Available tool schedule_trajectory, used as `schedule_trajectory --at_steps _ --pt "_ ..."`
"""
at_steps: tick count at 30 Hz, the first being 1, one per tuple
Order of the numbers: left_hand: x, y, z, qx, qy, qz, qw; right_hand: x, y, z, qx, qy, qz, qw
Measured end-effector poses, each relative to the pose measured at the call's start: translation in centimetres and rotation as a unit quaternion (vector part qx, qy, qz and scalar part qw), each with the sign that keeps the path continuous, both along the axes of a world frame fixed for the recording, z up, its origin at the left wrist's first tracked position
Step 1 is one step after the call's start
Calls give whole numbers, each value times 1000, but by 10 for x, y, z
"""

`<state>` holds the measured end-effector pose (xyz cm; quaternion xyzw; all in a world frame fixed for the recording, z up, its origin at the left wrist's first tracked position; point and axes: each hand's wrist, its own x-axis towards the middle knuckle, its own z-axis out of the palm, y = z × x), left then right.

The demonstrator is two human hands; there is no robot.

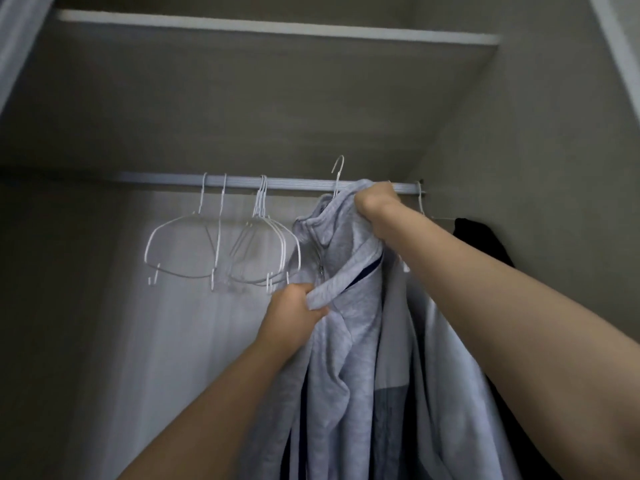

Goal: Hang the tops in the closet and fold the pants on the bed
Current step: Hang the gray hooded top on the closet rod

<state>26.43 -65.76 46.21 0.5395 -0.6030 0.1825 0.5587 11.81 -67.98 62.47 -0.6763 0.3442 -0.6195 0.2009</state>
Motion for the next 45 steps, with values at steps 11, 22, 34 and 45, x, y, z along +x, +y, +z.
schedule_trajectory --at_steps 11,22,34,45 --pt "33 -18 -55 -7 19 24 1000 58 -26 -22 45 45 63 996" --pt "12 9 -80 61 27 -45 997 44 -13 -40 17 62 25 998" --pt "-33 34 -116 105 30 -65 992 -1 13 -86 -55 134 70 987" --pt "-43 163 -200 150 136 11 979 -39 127 -254 -73 86 110 988"
